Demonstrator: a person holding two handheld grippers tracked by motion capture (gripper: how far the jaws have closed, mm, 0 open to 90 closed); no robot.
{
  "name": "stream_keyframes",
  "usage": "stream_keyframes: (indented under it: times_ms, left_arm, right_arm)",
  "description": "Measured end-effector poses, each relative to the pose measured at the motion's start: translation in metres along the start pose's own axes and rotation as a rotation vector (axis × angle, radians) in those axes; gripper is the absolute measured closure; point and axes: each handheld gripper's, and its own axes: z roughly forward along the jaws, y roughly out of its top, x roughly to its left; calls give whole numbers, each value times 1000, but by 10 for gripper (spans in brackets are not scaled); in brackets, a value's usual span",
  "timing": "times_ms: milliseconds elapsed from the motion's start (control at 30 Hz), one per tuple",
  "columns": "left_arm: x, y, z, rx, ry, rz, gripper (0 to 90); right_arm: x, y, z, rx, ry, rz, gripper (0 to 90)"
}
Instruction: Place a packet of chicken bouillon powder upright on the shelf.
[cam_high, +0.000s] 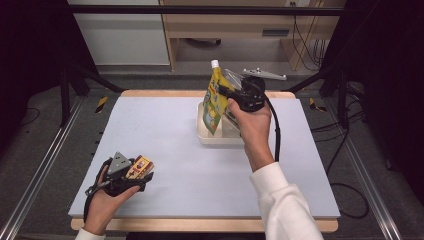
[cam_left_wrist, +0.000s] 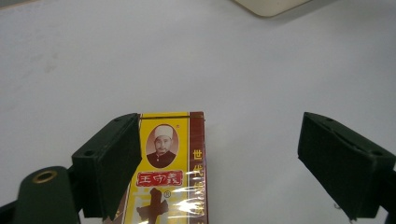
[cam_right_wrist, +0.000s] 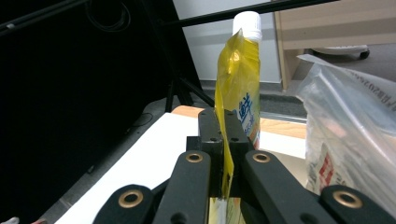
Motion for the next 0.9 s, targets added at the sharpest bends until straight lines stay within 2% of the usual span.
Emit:
stream_keyframes:
  times_ms: [267, 500, 900]
  left_arm:
    - [0, -1, 1, 6, -5, 0, 131]
    - [-1, -1, 2, 10, -5, 9, 132]
    - [-2, -1, 2, 13, -10, 17, 132]
  right_arm:
    - [-11, 0, 10, 13, -40, 4, 900]
    - [-20, -2, 16, 20, -92, -13, 900]
    - [-25, -6, 28, 24, -146, -43, 900]
